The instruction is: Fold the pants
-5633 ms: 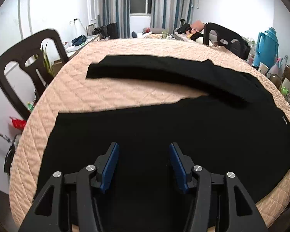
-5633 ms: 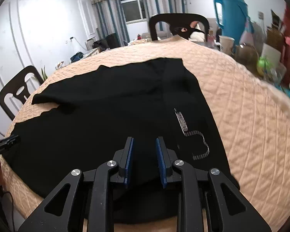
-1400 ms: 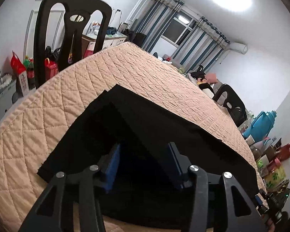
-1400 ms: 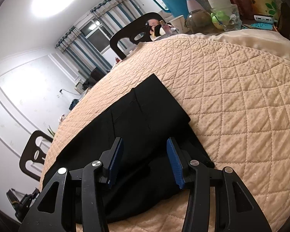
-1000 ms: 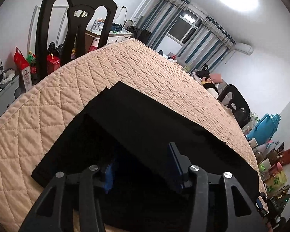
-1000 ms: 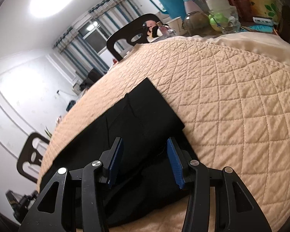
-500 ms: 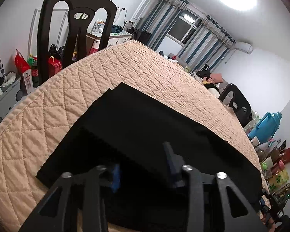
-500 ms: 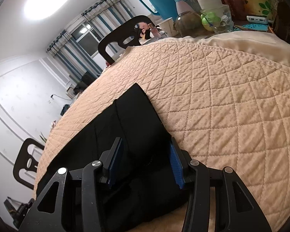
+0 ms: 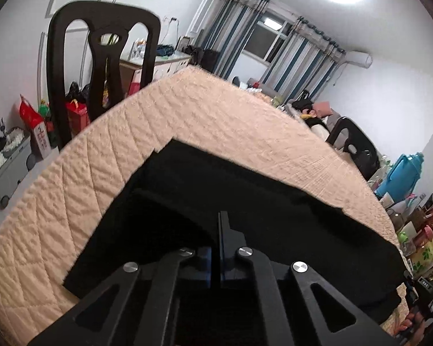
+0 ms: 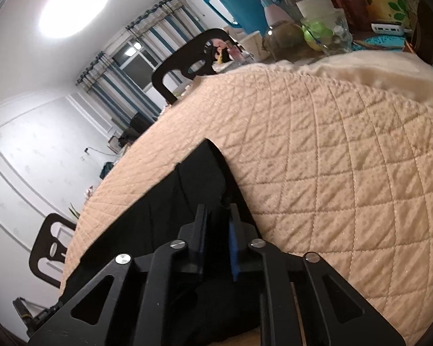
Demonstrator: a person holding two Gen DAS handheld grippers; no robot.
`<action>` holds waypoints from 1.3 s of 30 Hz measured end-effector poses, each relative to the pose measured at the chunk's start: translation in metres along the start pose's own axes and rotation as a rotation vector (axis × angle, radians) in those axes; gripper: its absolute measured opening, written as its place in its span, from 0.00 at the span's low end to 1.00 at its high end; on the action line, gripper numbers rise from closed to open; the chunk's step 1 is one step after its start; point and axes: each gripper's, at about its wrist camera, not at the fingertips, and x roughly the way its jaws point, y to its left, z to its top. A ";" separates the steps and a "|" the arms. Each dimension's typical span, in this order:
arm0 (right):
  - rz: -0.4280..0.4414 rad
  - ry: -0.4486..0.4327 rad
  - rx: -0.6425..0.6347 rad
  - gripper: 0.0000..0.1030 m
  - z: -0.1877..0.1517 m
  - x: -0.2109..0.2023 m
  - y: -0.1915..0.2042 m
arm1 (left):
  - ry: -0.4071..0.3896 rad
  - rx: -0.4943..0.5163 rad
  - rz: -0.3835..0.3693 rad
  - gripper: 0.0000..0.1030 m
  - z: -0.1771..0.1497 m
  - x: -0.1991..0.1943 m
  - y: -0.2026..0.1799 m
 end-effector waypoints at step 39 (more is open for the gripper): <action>-0.013 0.048 -0.352 0.16 -0.029 0.007 0.071 | 0.045 0.131 0.000 0.32 0.005 -0.003 0.004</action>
